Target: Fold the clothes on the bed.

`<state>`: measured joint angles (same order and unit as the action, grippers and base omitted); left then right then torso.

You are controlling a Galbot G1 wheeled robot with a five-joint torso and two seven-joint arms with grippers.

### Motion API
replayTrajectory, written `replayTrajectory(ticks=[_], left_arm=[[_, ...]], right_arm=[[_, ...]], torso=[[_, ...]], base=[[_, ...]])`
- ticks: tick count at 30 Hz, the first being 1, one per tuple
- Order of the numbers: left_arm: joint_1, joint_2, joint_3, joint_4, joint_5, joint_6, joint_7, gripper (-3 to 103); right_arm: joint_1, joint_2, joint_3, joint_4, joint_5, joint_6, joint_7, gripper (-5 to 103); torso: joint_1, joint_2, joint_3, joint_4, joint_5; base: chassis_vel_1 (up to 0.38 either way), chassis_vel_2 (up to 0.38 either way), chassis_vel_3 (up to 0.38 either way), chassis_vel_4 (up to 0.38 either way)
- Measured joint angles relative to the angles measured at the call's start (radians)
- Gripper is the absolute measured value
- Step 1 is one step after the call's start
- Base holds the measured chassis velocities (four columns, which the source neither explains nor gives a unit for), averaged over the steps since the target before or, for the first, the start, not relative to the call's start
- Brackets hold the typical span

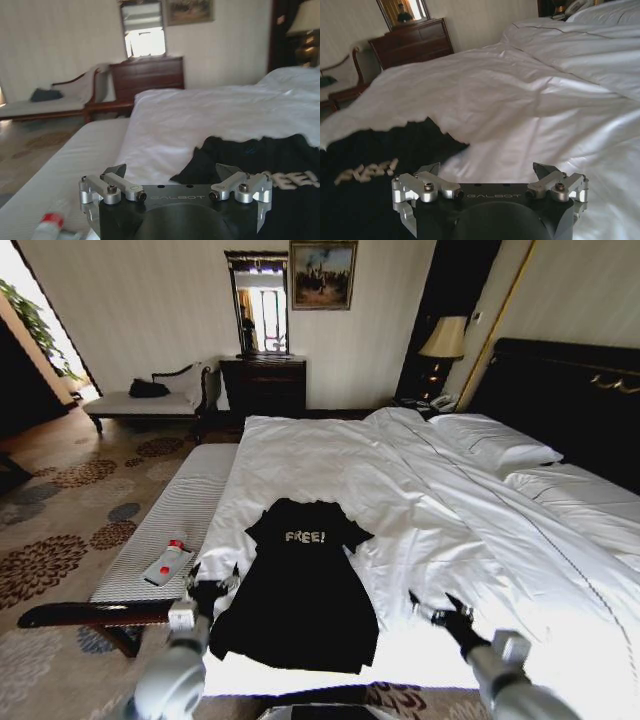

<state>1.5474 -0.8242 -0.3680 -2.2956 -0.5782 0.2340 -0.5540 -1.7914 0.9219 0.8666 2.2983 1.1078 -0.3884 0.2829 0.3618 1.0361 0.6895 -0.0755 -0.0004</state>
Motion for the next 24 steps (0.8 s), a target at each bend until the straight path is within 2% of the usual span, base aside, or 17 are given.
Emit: replayTrajectory(ticks=[1, 2, 3, 4, 6, 9, 10, 11, 14, 15, 19, 24], left_arm=[[-0.001, 0.037, -0.001, 0.012, -0.026, -0.031, 0.030, 100], [0.000, 0.074, -0.002, 0.023, -0.060, -0.055, 0.050, 100], [0.000, 0.074, -0.002, 0.023, -0.060, -0.055, 0.050, 100], [0.001, 0.090, -0.004, 0.030, -0.079, -0.066, 0.059, 100], [-0.009, 0.145, -0.005, 0.062, -0.150, -0.112, 0.088, 100], [-0.051, 0.168, 0.008, 0.095, -0.198, -0.130, 0.107, 100], [-0.051, 0.168, 0.008, 0.095, -0.198, -0.130, 0.107, 100], [-0.073, 0.169, 0.013, 0.107, -0.220, -0.130, 0.111, 100], [-0.102, 0.150, 0.015, 0.127, -0.233, -0.121, 0.108, 100], [-0.102, 0.150, 0.015, 0.127, -0.233, -0.121, 0.108, 100], [-0.089, 0.129, 0.005, 0.124, -0.241, -0.102, 0.107, 100], [-0.083, 0.137, 0.008, 0.124, -0.244, -0.097, 0.103, 100]], right_arm=[[0.095, -0.039, 0.002, -0.044, 0.127, -0.034, 0.007, 100], [0.182, -0.065, -0.008, -0.083, 0.215, -0.061, 0.021, 100], [0.182, -0.065, -0.008, -0.083, 0.215, -0.061, 0.021, 100], [0.229, -0.076, -0.018, -0.103, 0.259, -0.078, 0.033, 100], [0.412, -0.111, -0.079, -0.204, 0.428, -0.149, 0.077, 100], [0.564, -0.118, -0.137, -0.326, 0.563, -0.229, 0.107, 100], [0.564, -0.118, -0.137, -0.326, 0.563, -0.229, 0.107, 100], [0.630, -0.113, -0.166, -0.383, 0.614, -0.264, 0.120, 100], [0.736, -0.089, -0.216, -0.483, 0.655, -0.330, 0.133, 100], [0.736, -0.089, -0.216, -0.483, 0.655, -0.330, 0.133, 100], [0.902, -0.045, -0.322, -0.680, 0.681, -0.355, 0.162, 100], [1.028, -0.007, -0.413, -0.831, 0.676, -0.356, 0.149, 100]], torso=[[0.000, 0.000, 0.000, 0.0004, 0.0002], [0.000, 0.000, 0.000, 0.0003, 0.0002], [0.000, 0.000, 0.000, 0.0003, 0.0002], [0.000, 0.000, 0.000, 0.0002, 0.0002], [0.000, 0.000, 0.000, 0.0008, 0.0000], [0.000, 0.000, 0.000, -0.0002, -0.0001], [0.000, 0.000, 0.000, -0.0002, -0.0001], [0.000, 0.000, 0.000, -0.0004, -0.0003], [0.000, 0.000, 0.000, -0.0003, 0.0000], [0.000, 0.000, 0.000, -0.0003, 0.0000], [0.000, 0.000, 0.000, 0.0001, -0.0001], [0.000, 0.000, 0.000, 0.0002, -0.0002]], base=[[0.000, 0.000, 0.000, 0.000], [0.000, 0.000, 0.000, 0.000], [0.000, 0.000, 0.000, 0.000], [0.000, 0.000, 0.000, 0.000], [0.000, 0.000, 0.000, 0.000], [0.000, 0.000, 0.000, 0.000], [0.000, 0.000, 0.000, 0.000], [0.000, 0.000, 0.000, 0.000], [0.000, 0.000, 0.000, 0.000], [0.000, 0.000, 0.000, 0.000], [0.000, 0.000, 0.000, 0.000], [0.000, 0.000, 0.000, 0.000]])
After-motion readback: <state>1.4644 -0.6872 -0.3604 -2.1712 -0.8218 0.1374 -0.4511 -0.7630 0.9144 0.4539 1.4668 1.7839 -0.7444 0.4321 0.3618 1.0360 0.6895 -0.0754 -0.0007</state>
